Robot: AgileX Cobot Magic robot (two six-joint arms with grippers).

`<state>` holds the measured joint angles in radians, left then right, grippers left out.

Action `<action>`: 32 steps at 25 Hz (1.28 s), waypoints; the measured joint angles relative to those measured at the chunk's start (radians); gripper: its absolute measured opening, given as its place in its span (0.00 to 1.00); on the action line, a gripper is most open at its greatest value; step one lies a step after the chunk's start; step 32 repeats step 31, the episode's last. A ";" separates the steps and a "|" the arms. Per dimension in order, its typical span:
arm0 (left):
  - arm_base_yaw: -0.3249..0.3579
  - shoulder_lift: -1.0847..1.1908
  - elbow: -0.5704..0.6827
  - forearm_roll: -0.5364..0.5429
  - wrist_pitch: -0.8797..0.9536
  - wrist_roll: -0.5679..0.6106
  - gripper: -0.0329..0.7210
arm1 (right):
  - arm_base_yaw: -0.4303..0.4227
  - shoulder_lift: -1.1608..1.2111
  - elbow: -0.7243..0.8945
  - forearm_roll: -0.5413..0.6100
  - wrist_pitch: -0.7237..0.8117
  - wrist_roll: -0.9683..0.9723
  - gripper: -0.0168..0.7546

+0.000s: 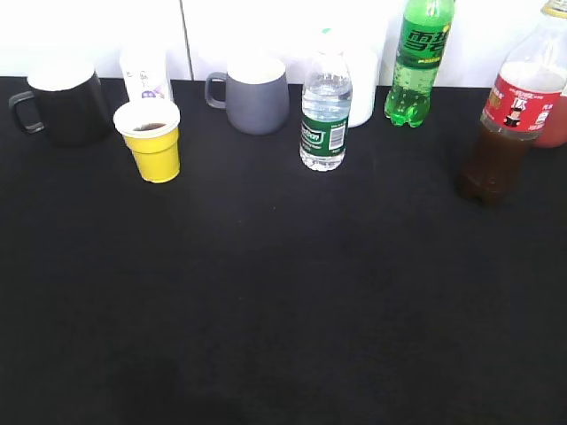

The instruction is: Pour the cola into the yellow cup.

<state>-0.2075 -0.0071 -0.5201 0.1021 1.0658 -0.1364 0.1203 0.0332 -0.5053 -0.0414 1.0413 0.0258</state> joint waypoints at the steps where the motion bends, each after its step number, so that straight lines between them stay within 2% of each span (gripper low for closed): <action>1: 0.051 0.000 0.000 0.000 0.000 0.000 0.71 | 0.000 -0.004 0.000 -0.001 0.000 -0.001 0.79; 3: 0.127 0.000 0.002 0.000 0.000 0.000 0.71 | 0.000 -0.038 0.000 -0.001 0.000 -0.001 0.78; 5: 0.170 0.000 0.002 0.000 0.000 0.000 0.71 | -0.012 -0.039 0.000 -0.001 0.000 -0.001 0.78; 10: 0.172 0.000 0.003 0.000 0.000 0.000 0.71 | -0.096 -0.041 0.000 -0.001 0.000 -0.001 0.78; 32: 0.172 0.000 0.003 0.000 0.000 0.000 0.71 | -0.096 -0.042 0.000 -0.001 0.000 -0.001 0.78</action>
